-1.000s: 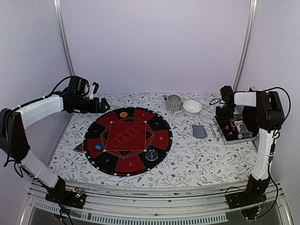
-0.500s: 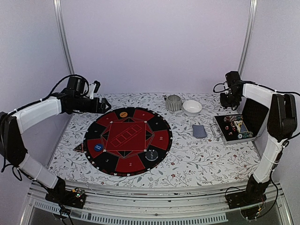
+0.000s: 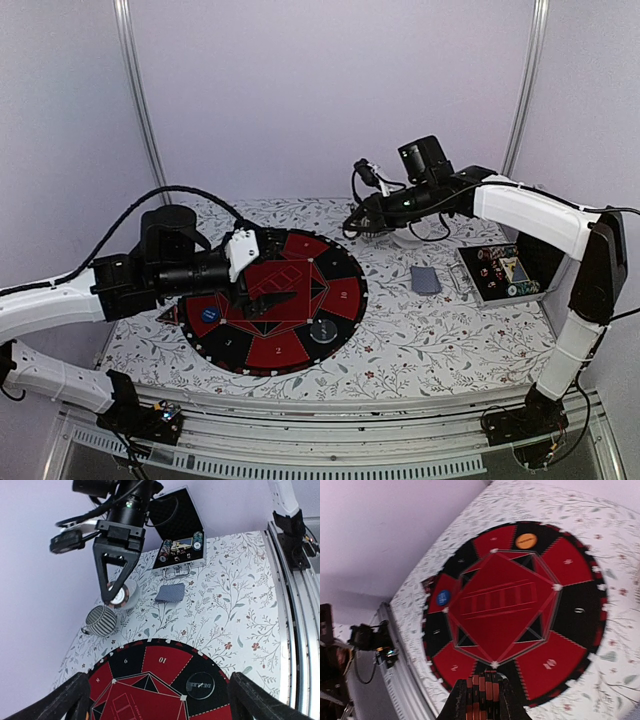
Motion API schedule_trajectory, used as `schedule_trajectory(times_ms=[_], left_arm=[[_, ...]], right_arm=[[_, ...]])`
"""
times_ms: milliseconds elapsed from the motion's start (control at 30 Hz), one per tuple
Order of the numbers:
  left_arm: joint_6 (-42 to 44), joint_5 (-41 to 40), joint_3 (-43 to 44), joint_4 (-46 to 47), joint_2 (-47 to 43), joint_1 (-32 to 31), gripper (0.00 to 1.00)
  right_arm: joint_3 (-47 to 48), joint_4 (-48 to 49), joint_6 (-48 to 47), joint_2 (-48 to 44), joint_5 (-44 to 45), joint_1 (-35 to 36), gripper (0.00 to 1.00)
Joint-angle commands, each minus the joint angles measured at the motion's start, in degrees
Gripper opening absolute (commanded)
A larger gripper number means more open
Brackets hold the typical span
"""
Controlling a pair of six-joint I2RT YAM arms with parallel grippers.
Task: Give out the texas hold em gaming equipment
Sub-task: Pass from the right arm to the left
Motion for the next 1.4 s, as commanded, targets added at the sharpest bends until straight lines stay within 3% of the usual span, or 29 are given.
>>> schedule_trajectory(times_ms=[0,267,367,800,1267,1367], left_arm=[[12.5,-4.4,-1.2,3.7,2.5,-3.9,0.98],[13.5,-7.0,-6.7,16.1,3.0,-4.8,0.98],[12.3,-10.2,-5.8,15.9,4.8,-4.7,0.94],[8.0,-11.1,-1.7,13.2,9.0,-3.3,0.78],[8.2,-12.0,-1.2,14.4,10.6,-2.8,0.48],[8.3,-12.1,-0.9,13.9,10.9,-2.8,0.33]], right_arm=[[1.1,7.8,6.4,1.8,-16.1,5.8,0.02],[2.5,13.6,11.1,5.6,-21.7,12.6,0.02],[2.7,14.0,11.7,5.9,-22.0,13.3,0.02],[2.9,14.0,12.0,6.8,-22.4,14.2,0.02],[3.3,14.0,11.9,6.9,-22.7,14.4,0.02],[3.4,14.0,11.9,7.0,-22.9,14.4,0.02]])
